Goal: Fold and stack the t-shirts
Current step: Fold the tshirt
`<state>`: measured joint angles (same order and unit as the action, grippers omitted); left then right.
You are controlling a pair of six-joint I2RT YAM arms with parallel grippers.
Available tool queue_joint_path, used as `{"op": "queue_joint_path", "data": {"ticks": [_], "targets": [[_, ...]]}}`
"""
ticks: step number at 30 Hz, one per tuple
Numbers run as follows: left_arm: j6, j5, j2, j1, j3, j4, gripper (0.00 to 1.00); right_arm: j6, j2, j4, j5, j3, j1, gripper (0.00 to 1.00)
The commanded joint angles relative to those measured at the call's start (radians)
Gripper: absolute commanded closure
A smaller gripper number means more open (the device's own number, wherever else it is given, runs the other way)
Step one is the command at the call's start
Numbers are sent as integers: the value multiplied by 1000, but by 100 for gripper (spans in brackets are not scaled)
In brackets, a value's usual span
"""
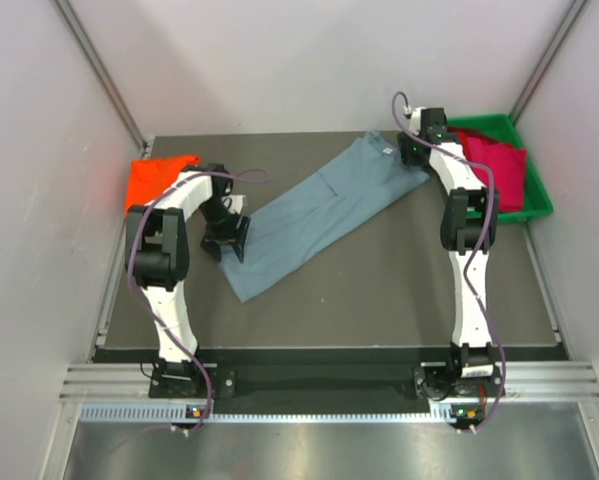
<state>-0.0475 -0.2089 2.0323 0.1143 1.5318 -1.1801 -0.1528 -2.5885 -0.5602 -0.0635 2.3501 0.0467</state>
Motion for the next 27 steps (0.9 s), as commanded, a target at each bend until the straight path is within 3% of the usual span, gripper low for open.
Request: {"op": "queue_joint_path", "data": {"ticks": [1, 11, 20, 27], "targets": [[3, 39, -50, -16, 85, 11, 32, 22, 149, 23, 28, -24, -18, 43], [-8, 51, 69, -76, 205, 39, 37, 56, 364, -56, -53, -289, -39, 44], [-15, 39, 170, -107, 297, 36, 39, 116, 456, -87, -179, -546, -39, 46], [-26, 40, 181, -107, 283, 33, 44, 111, 374, -86, -162, -459, -39, 46]]}}
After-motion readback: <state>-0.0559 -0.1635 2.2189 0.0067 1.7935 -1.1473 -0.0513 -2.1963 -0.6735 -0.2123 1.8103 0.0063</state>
